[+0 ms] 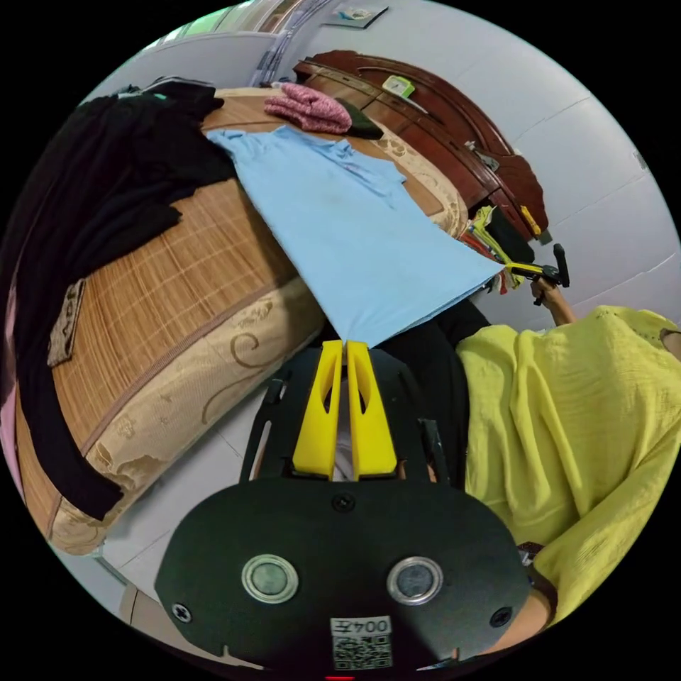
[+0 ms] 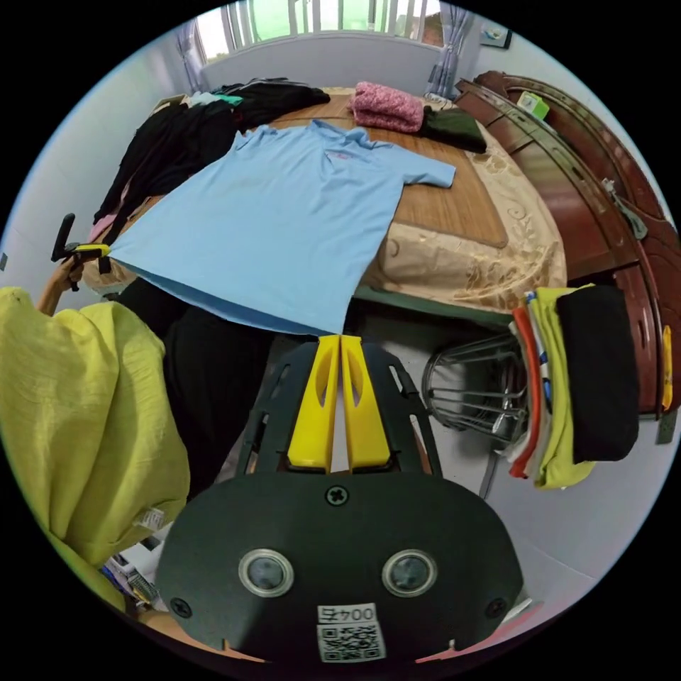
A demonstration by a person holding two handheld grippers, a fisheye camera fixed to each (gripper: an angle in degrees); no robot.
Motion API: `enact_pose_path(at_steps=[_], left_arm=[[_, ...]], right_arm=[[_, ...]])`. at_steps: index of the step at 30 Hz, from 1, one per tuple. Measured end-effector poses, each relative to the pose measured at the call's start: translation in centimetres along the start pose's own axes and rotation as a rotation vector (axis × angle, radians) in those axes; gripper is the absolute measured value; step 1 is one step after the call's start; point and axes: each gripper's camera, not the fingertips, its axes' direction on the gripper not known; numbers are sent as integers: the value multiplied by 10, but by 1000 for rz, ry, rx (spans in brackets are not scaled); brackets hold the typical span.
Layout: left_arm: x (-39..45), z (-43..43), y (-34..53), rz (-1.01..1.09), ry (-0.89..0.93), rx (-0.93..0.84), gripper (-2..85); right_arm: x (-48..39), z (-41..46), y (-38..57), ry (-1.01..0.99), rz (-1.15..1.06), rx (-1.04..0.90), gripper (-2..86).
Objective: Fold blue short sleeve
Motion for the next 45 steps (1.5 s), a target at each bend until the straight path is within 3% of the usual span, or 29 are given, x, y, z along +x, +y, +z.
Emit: enact_pose_path(at_steps=[4, 7, 12, 16, 22, 26, 28, 35, 45], left_arm=[[2, 46, -5, 6, -8, -71, 16], [-2, 65, -8, -34, -22, -166, 17], [-9, 47, -18, -144, -36, -114, 16], [31, 31, -103, -45, -238, -64, 13], [91, 114, -259, 132, -457, -142, 10], [100, 173, -301, 117, -528, -221, 10], [109, 178, -306, 101, -547, -156, 9], [117, 178, -300, 79, -489, -75, 9], [114, 179, -307, 8, -402, -22, 9]], right_arm=[[3, 57, -16, -100, -30, -161, 8], [12, 79, -29, -80, -24, -257, 68], [56, 76, -68, -132, 161, -119, 112], [86, 93, -151, -229, 251, -31, 86], [71, 153, -321, -181, 51, -137, 81], [64, 214, -397, -153, -13, -313, 48], [64, 226, -417, -187, -31, -352, 58], [96, 186, -541, -50, -6, 80, 77], [101, 262, -686, 48, -96, 5, 128]])
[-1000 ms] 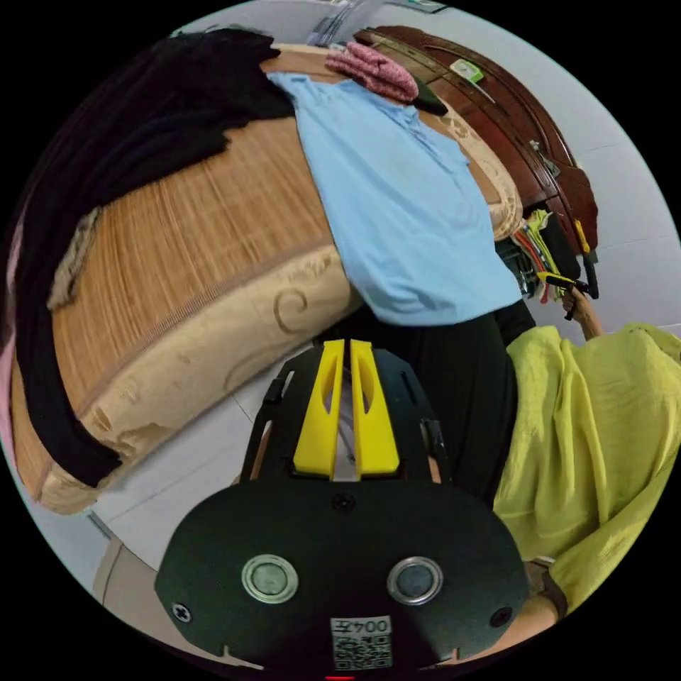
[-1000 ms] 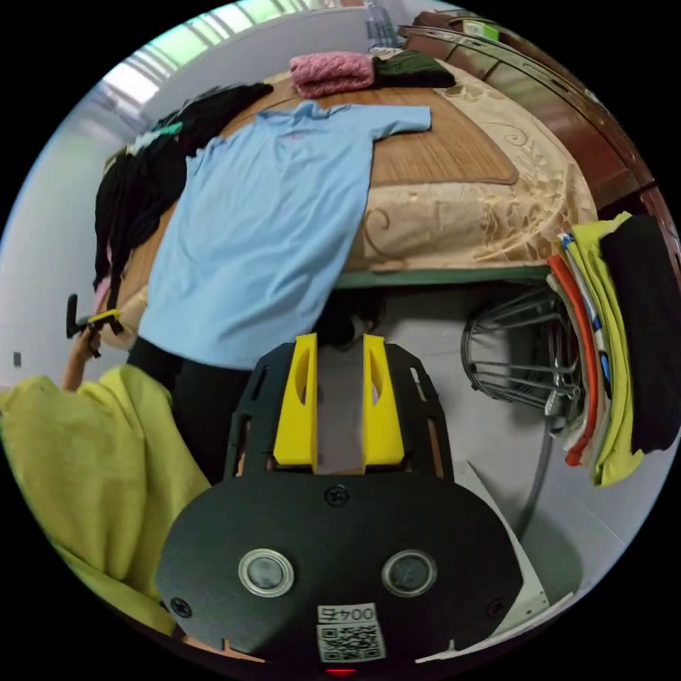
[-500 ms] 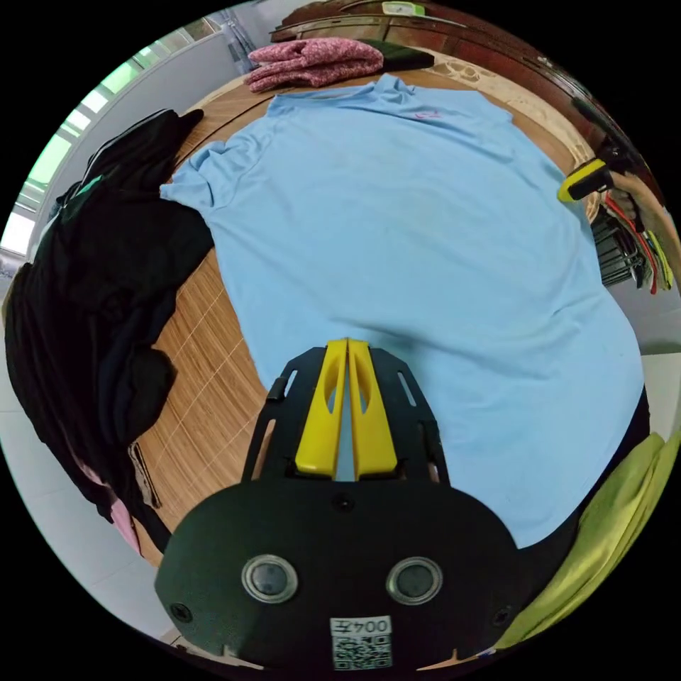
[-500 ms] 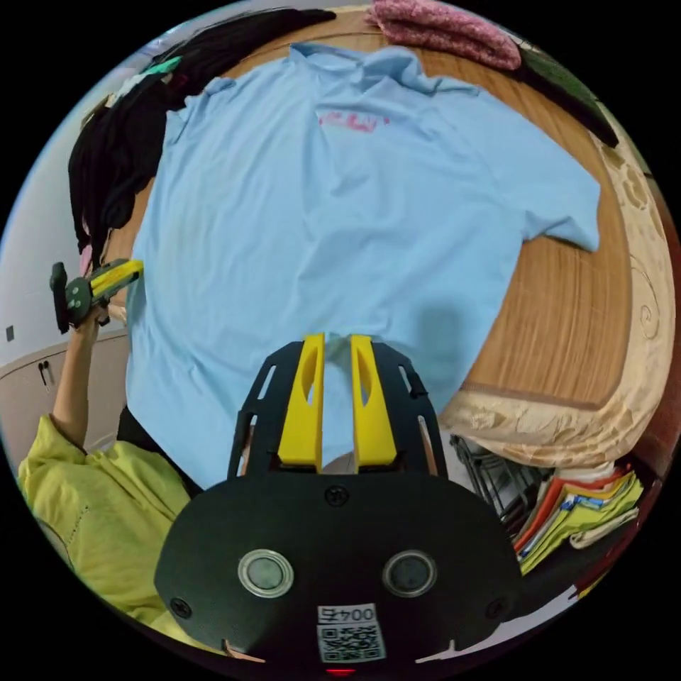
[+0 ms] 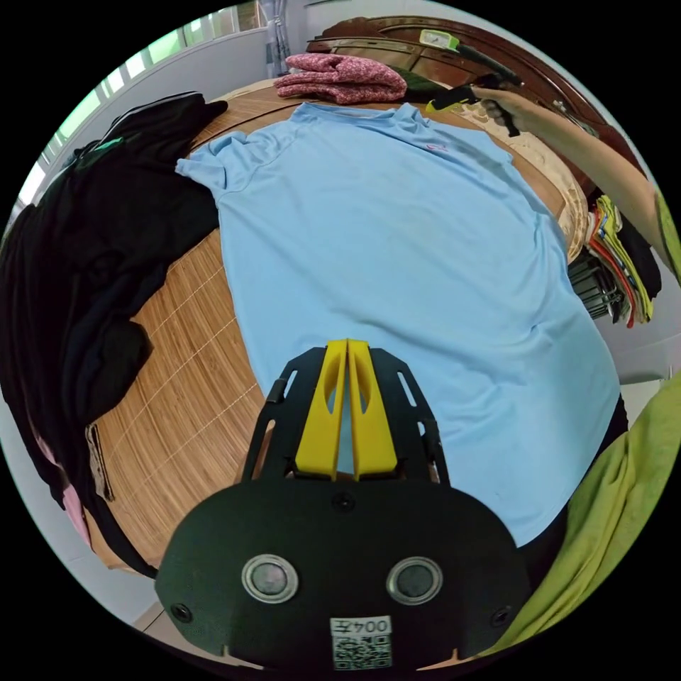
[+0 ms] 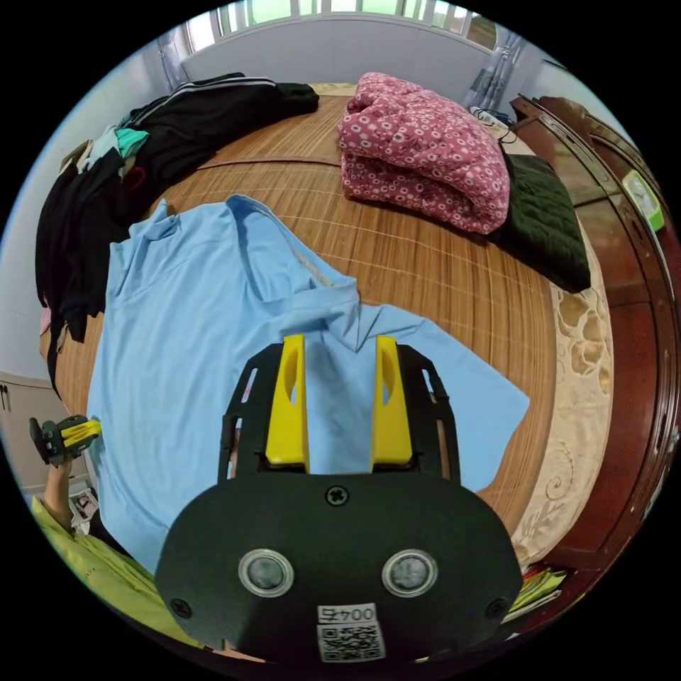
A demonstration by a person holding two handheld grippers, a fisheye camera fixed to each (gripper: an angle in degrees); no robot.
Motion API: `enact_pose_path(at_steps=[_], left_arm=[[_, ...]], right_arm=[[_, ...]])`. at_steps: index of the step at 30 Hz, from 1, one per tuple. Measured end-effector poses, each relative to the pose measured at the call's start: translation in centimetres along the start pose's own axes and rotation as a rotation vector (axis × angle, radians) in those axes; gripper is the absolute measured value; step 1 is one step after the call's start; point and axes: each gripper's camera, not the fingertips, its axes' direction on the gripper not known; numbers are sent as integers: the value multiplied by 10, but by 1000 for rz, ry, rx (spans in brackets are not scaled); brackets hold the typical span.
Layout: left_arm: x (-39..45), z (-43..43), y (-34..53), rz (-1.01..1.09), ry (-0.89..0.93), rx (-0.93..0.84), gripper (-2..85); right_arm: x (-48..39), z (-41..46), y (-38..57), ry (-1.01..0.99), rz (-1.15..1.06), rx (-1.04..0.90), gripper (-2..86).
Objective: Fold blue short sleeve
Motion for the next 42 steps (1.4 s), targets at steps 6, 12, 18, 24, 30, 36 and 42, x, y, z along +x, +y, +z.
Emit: enact_pose_path(at_steps=[6, 12, 18, 24, 30, 36, 42], left_arm=[[0, 1, -6, 8, 20, 9, 9], [-3, 2, -12, -21, 54, 12, 9], [-1, 3, -18, -22, 54, 12, 8], [3, 3, -22, -36, 41, 22, 8], [15, 2, -31, -17, -23, -2, 9], [19, 2, -40, -32, -35, -28, 9], [21, 1, -45, -37, -34, -38, 9]], right_arm=[[22, 34, -44, 125, -10, -62, 2], [93, 51, -61, 193, 238, -65, 44], [127, 16, 18, -70, 254, 115, 102], [136, 11, 191, -183, 318, 106, 83], [175, 44, 279, -431, 512, 160, 80], [192, 85, 261, -550, 610, 102, 117], [190, 96, 256, -424, 602, 38, 28]])
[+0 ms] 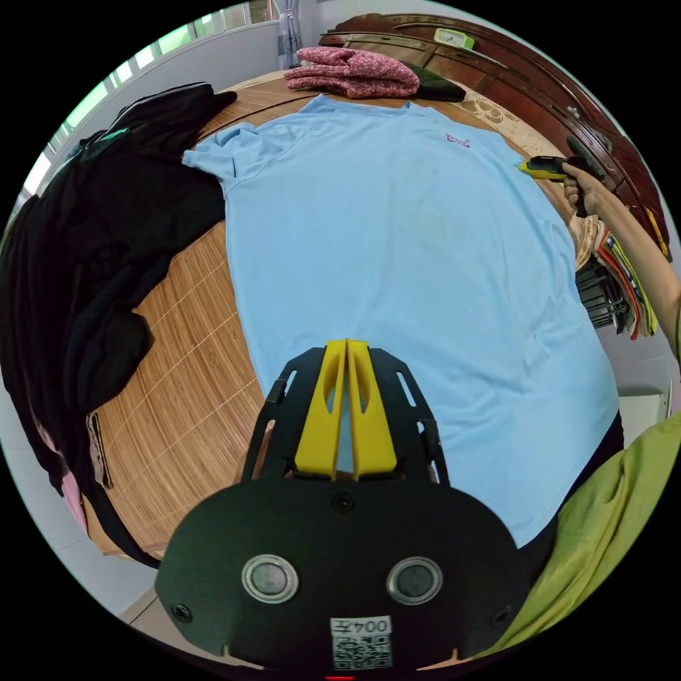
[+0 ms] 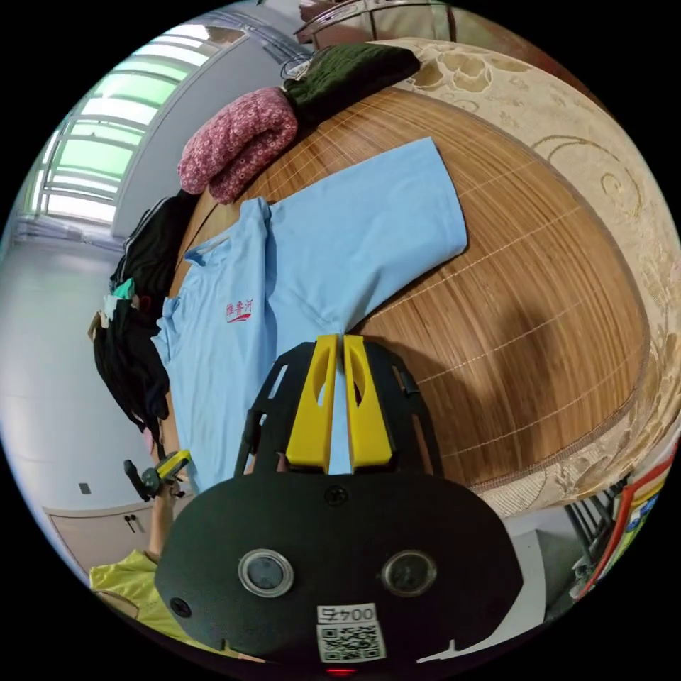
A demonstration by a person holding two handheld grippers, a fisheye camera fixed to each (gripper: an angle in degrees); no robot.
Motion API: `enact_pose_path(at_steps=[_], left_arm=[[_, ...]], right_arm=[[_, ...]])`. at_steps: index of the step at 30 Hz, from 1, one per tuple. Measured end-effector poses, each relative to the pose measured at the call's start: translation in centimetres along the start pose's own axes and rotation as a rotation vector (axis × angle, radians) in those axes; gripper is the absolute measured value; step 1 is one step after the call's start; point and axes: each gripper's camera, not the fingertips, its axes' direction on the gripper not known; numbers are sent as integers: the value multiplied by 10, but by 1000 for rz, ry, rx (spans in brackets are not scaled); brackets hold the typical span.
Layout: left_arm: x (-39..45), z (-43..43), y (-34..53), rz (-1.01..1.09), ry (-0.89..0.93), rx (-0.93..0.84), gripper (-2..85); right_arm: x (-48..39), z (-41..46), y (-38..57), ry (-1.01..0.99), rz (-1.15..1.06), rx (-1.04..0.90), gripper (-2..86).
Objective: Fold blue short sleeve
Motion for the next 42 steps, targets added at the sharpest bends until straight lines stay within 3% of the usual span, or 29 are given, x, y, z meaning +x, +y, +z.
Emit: enact_pose_path(at_steps=[2, 9, 15, 20, 23, 27, 29, 31, 35, 37, 42], left_arm=[[-1, 0, 0, -6, 8, 2, 8], [0, -2, -3, -16, 25, 8, 7], [4, -3, -5, -21, 25, 14, 7], [10, -5, -7, -18, 12, 16, 7], [15, -7, -9, -11, 2, 13, 7], [22, -9, -13, 2, -11, -1, 6], [26, -10, -15, 11, -19, -11, 6], [32, -12, -18, 22, -34, -25, 5], [42, -14, -23, 35, -62, -40, 5], [49, -15, -24, 44, -81, -45, 4], [58, -18, -26, 42, -90, -41, 4]], right_arm=[[5, -4, 4, 147, -27, 7, 23], [27, -26, 37, 229, -53, 56, 61], [24, -52, 143, 13, -197, 126, 98], [62, -21, 241, -98, -54, 72, 122], [88, 4, 271, -227, 33, 34, 134], [99, 21, 286, -231, 63, 7, 136], [101, 29, 291, -234, 53, -12, 114], [100, 31, 294, -242, 16, -28, 30], [114, 22, 301, -87, 54, -28, 3], [119, 15, 302, -115, 63, -12, 4], [109, -3, 293, 85, 65, -24, 52]])
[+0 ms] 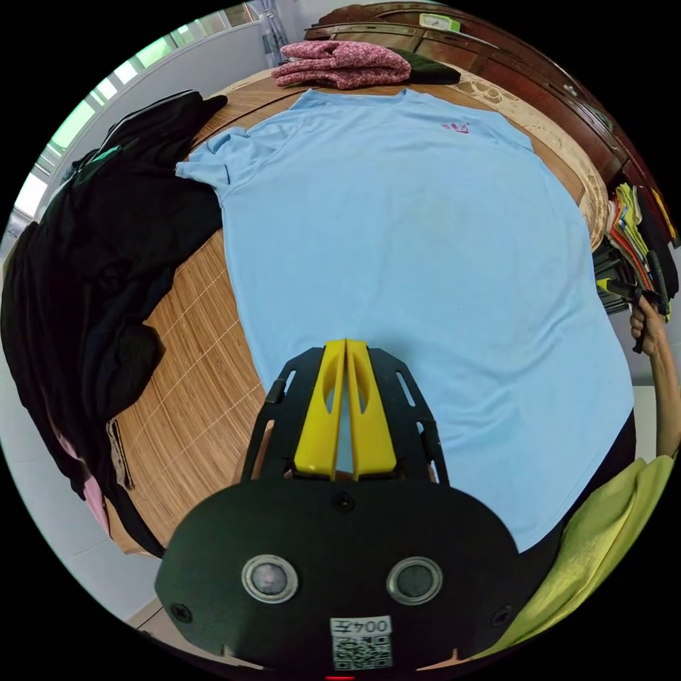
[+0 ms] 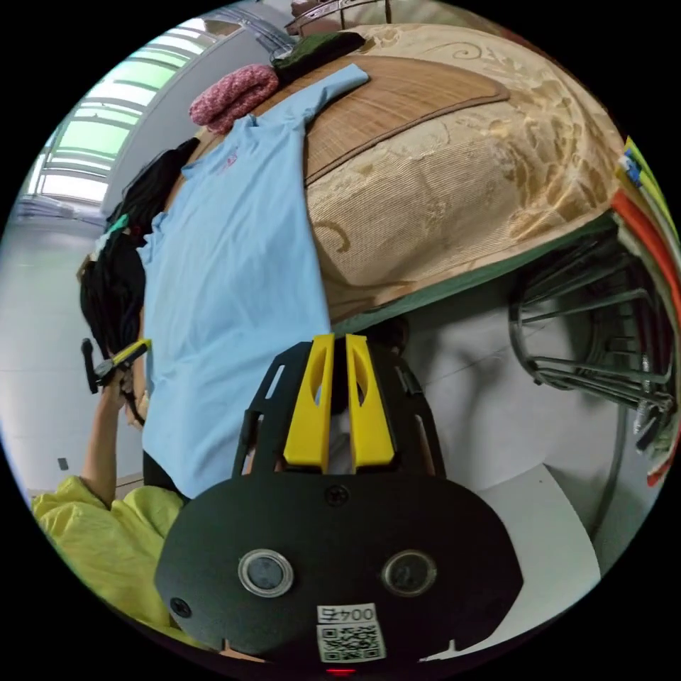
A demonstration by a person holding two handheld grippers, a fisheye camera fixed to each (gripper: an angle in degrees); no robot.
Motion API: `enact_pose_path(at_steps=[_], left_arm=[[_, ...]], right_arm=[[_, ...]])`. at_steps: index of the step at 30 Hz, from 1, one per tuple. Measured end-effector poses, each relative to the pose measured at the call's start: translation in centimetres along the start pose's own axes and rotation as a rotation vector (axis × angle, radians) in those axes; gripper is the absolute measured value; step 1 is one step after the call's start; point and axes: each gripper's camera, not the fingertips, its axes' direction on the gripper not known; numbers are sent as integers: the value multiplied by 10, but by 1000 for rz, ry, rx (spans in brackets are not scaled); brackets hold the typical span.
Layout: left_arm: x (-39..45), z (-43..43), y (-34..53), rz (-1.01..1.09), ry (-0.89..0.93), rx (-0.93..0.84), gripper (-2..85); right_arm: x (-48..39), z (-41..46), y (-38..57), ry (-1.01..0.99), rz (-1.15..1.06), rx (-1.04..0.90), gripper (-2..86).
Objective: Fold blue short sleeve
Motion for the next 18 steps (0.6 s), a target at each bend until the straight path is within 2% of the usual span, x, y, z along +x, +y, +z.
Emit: enact_pose_path(at_steps=[3, 6, 8, 11, 13, 18], left_arm=[[7, -3, -2, 7, -13, -5, 4], [21, -5, -7, 51, -67, -24, 3], [30, -6, -10, 85, -103, -41, 3], [41, -8, -13, 121, -148, -53, 2], [47, -9, -13, 139, -167, -44, 2], [51, -12, -11, 146, -163, -25, 3]], right_arm=[[-23, -19, -10, 83, -91, 72, 67], [-64, -21, -39, 124, -267, 26, 63], [-94, -21, -60, 172, -389, 39, 26], [-111, -10, -81, 288, -456, 24, -1], [-110, 10, -90, 332, -459, -94, -4], [-96, 8, -90, 297, -485, -45, -6]])
